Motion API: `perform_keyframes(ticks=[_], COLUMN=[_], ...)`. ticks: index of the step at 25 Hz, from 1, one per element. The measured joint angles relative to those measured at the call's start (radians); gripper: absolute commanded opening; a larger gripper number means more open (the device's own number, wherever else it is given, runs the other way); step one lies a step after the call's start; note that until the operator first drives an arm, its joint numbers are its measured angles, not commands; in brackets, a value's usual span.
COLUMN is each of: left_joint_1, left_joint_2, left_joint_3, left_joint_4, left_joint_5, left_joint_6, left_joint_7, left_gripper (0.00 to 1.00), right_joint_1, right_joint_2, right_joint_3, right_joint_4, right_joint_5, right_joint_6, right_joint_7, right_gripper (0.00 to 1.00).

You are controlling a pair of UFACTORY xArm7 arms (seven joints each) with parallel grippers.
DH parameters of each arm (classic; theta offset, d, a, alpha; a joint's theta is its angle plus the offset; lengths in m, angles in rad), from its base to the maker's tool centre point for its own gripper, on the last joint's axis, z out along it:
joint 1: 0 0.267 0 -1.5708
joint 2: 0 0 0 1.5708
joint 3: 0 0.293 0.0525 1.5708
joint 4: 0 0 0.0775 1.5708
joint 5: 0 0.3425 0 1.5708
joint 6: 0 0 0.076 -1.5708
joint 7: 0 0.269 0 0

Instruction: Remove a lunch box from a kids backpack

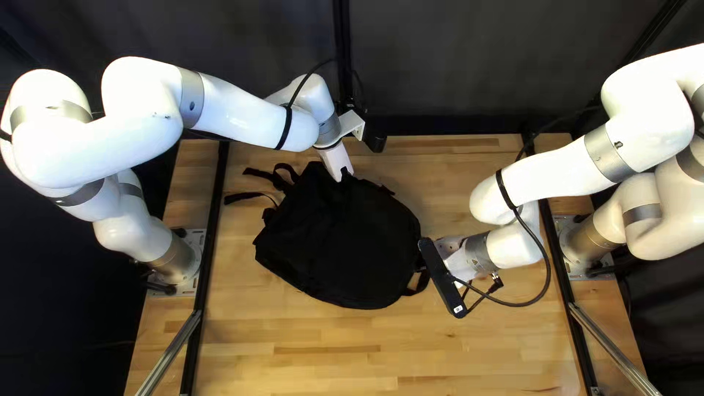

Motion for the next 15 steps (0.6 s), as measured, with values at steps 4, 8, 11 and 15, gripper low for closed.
perform_keyframes(ticks=[4,8,11,15], left_joint_1=[0.000,0.000,0.001,0.001], left_joint_2=[-0.001,0.001,0.002,0.003], left_joint_3=[0.000,0.000,0.000,0.000], left_joint_4=[0.001,0.002,0.005,0.007], left_joint_5=[0.000,-0.002,-0.003,-0.003], left_joint_6=[0.000,0.001,0.002,0.004], left_joint_7=[0.000,0.002,0.003,0.004], left_gripper=[0.00,0.00,0.00,0.00], right_joint_1=[-0.002,-0.001,0.001,0.004], right_joint_2=[0.025,0.031,0.031,0.030], right_joint_3=[-0.002,0.000,0.002,0.005], right_joint_4=[0.019,0.026,0.027,0.028], right_joint_5=[-0.009,-0.008,-0.001,0.008], right_joint_6=[-0.014,-0.020,-0.022,-0.023], right_joint_7=[0.002,0.001,-0.005,-0.013], right_gripper=[0.00,0.00,0.00,0.00])
